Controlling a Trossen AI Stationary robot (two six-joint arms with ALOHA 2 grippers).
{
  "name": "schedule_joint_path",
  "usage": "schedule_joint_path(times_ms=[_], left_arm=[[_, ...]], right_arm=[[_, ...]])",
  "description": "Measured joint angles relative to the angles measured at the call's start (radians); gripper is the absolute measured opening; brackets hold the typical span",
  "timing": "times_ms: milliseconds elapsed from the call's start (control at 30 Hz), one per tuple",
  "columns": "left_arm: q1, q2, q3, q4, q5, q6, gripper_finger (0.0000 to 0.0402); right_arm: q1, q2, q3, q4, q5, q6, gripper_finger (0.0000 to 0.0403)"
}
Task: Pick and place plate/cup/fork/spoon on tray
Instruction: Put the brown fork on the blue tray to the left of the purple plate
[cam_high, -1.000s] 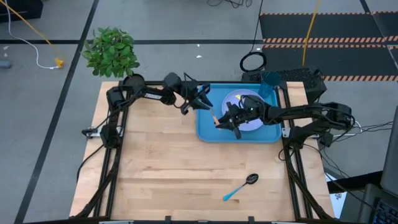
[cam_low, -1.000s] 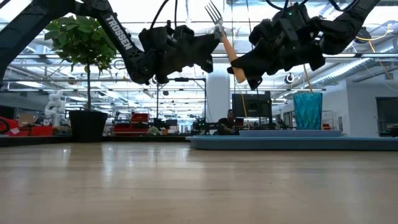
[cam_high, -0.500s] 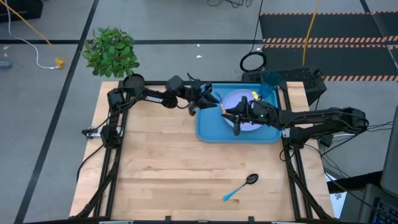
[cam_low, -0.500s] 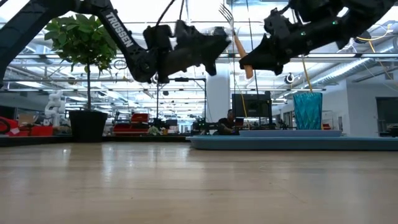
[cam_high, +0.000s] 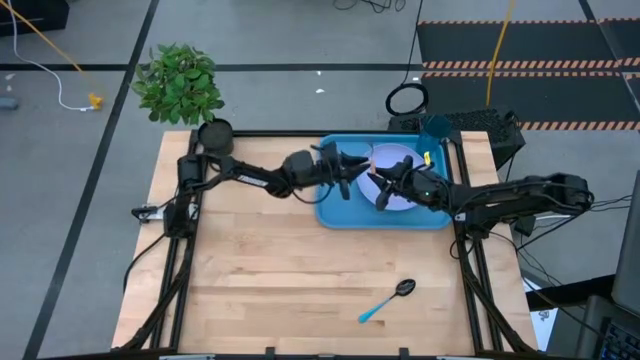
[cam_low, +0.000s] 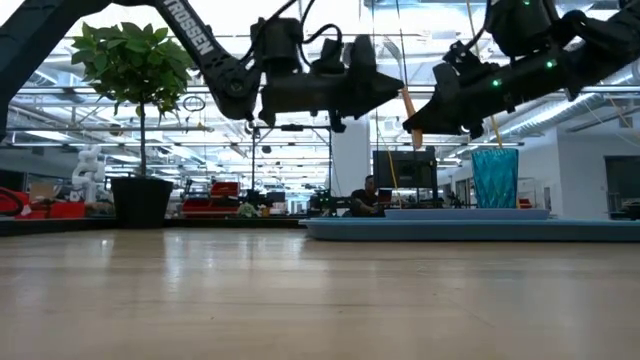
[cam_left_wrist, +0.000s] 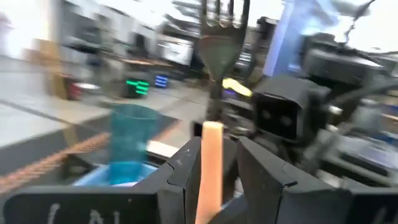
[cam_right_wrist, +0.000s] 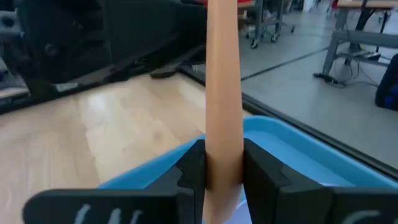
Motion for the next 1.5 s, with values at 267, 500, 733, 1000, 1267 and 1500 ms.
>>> schedule_joint_path(times_ms=[267, 500, 733, 1000, 1267, 1500], left_arm=[[-0.035, 0.000, 0.000, -0.025, -0.095, 0.046, 0.0104], [-0.043, 0.000, 0.061, -0.148, -0.080, 0.106, 0.0105], [-0.051, 0.000, 0.085, -0.159, -0.095, 0.151, 0.0140], [-0.045, 0.000, 0.085, -0.140, -0.117, 0.112, 0.0125], [-0.054, 0.000, 0.085, -0.138, -0.114, 0.124, 0.0058], [-0.051, 0.000, 0.085, -0.139, -0.090, 0.138, 0.0038]], right_arm=[[0.000, 0.001, -0.072, 0.143, -0.004, -0.001, 0.0064], [0.000, 0.001, -0.074, 0.189, -0.056, -0.059, 0.0064], [0.000, 0.002, -0.074, 0.190, -0.061, -0.078, 0.0064], [0.000, 0.002, -0.074, 0.195, -0.057, -0.085, 0.0064], [0.000, 0.002, -0.074, 0.194, -0.057, -0.087, 0.0064], [0.000, 0.002, -0.074, 0.193, -0.057, -0.089, 0.0065]])
